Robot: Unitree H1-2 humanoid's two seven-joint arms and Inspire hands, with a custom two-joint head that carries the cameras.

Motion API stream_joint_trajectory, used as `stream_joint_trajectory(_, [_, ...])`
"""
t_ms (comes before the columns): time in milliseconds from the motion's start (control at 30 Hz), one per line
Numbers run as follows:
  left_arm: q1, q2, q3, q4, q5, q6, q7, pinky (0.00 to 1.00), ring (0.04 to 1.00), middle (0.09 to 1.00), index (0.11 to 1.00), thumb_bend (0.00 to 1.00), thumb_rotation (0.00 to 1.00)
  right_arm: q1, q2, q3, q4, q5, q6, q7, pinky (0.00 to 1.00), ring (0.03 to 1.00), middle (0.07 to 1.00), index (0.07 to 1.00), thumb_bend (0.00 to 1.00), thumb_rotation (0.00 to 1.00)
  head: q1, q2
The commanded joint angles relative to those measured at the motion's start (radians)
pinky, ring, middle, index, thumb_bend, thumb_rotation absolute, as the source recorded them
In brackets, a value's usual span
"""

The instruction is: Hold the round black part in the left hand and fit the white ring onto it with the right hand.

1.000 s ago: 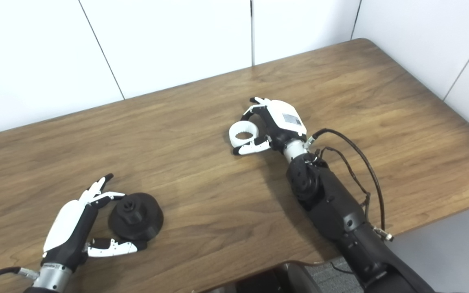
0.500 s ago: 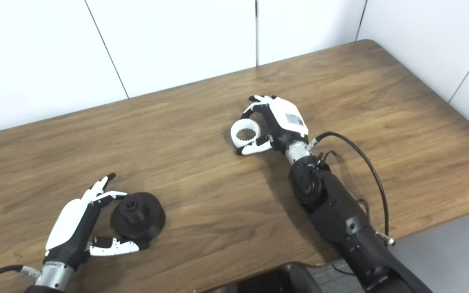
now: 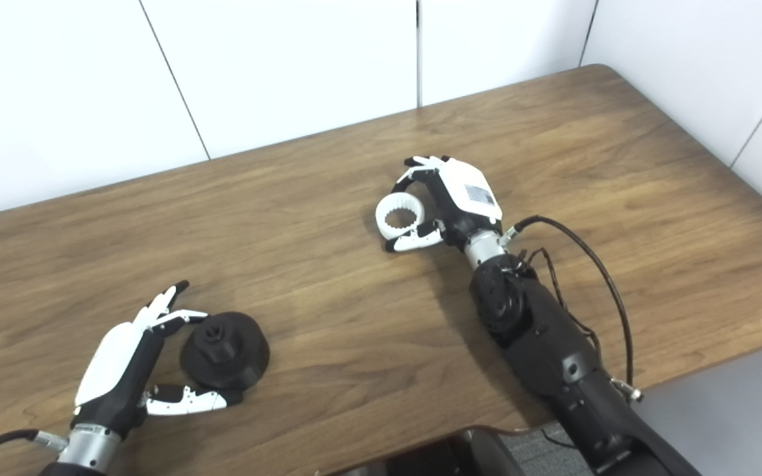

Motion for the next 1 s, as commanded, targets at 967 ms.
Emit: stream_joint_trajectory(967, [-0.026,-0.040,-0.014,-0.018,0.046,0.005,0.009,0.99,1.000,1.000,0.607,0.92,0.36,0.101,0.158,-0.062,-0.313,0.051,-0.024,-0.008,0.94,0.936,0.867,0.484,0.52,0.14,0.163,0.013])
